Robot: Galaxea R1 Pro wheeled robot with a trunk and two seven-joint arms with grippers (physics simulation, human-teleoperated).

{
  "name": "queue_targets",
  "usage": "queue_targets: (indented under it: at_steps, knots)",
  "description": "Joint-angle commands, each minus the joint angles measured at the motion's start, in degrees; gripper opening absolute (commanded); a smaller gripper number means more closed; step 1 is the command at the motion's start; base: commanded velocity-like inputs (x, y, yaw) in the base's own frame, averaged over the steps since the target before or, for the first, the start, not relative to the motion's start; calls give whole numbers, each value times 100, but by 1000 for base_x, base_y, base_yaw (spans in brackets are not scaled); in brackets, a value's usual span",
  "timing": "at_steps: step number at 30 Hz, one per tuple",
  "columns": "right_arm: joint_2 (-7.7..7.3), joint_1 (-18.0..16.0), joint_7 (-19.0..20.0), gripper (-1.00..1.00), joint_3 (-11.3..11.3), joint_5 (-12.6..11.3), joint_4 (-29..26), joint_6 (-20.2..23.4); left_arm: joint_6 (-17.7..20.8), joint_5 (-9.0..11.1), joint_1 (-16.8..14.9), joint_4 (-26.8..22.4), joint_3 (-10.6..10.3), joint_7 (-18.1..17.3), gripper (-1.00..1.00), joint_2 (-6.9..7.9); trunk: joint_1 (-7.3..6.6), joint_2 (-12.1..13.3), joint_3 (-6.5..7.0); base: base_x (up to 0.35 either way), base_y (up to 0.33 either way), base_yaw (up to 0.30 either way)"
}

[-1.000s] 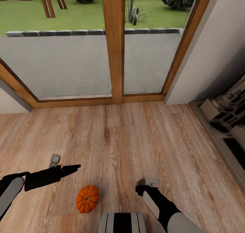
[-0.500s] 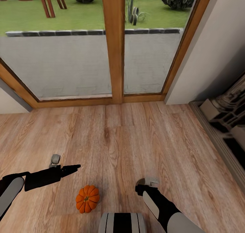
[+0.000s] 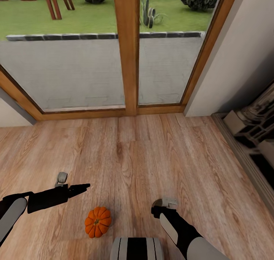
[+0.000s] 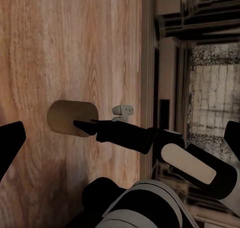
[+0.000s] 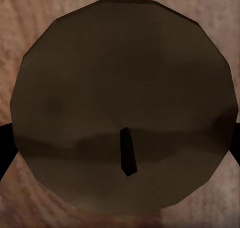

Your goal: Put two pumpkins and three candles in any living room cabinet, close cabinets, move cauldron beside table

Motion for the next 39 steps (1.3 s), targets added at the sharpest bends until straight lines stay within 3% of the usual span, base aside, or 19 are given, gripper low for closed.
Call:
queue_targets:
  at_steps: [1,15,21,25,26,29,30,31,34,38,39]
  knots:
    - [-2,-3,-49,-100,38,-46,-10,20,19,-5,-3,-1,3,-19,100,3,-4,0,18,0,0,0]
    - [-36,-3,-49,-100,32,-46,-10,29,24,-8,-3,-1,6,-19,100,5,-40,19,329,0,0,0]
    - [-152,-3,-11,-100,20,-64,-89,62,26,-21,-3,22,12,-19,100,5,-55,27,462,0,0,0]
    - [-358,-3,42,-100,11,-97,-291,133,26,-23,-3,39,64,-19,100,5,-65,32,550,0,0,0]
    - [-460,-3,51,-100,10,-197,-683,280,26,-26,-3,42,76,-19,100,6,-68,33,572,0,0,0]
    - [-558,11,52,-100,23,-621,-1873,877,27,-26,-3,44,83,-19,100,10,-76,37,639,0,0,0]
    - [-647,18,50,-100,28,-733,-2202,1052,27,-28,-3,44,84,-19,100,11,-78,39,661,0,0,0]
    - [-862,26,48,-100,38,-884,-2634,1273,27,-29,-3,46,89,-19,100,13,-81,40,683,0,0,0]
    - [-1060,31,48,-100,39,-1078,-2901,1409,27,-30,-3,51,110,-19,100,14,-89,44,750,0,0,0]
    - [-1125,32,47,-100,44,-1338,-3175,1725,30,-22,21,53,222,-19,100,39,-99,49,838,0,0,0]
    - [-1129,32,47,-100,51,-1359,-3234,1782,30,-3,61,53,252,-19,100,128,-102,51,860,0,0,0]
